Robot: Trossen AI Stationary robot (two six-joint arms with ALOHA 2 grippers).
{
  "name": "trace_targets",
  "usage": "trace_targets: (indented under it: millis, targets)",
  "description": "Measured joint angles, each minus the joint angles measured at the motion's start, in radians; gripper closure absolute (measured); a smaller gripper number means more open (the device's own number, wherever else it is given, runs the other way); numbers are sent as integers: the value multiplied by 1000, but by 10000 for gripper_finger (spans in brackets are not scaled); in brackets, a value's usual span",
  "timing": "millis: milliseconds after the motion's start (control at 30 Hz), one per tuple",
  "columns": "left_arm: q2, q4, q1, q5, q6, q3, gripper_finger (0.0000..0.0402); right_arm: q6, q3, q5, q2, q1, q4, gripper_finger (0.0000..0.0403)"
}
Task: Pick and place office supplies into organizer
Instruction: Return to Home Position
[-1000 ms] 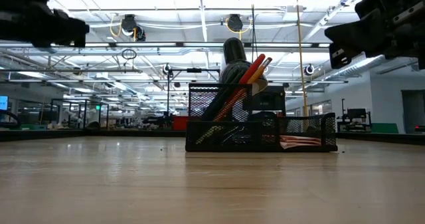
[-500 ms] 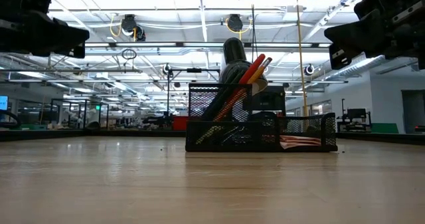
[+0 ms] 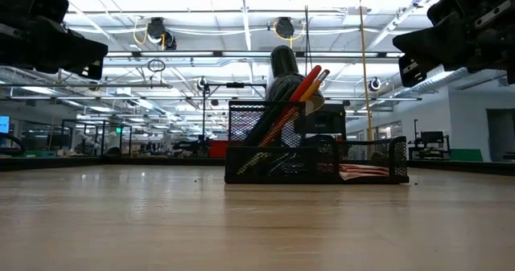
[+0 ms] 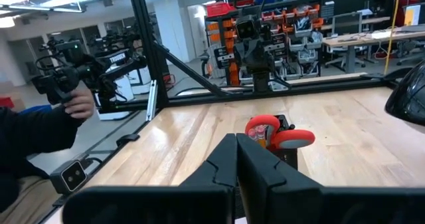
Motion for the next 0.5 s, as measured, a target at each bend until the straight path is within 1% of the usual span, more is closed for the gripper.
trace_targets:
  millis: [133, 400, 500]
  targets:
    - [0, 2, 0, -1, -2, 0, 380, 1, 0, 0, 0, 0, 0, 403]
    - [0, 2, 0, -2, 5, 0, 399, 1, 0, -1, 0, 0, 0, 403]
    - [0, 3, 0, -2, 5, 0, 395, 1, 0, -1, 0, 0, 0, 403]
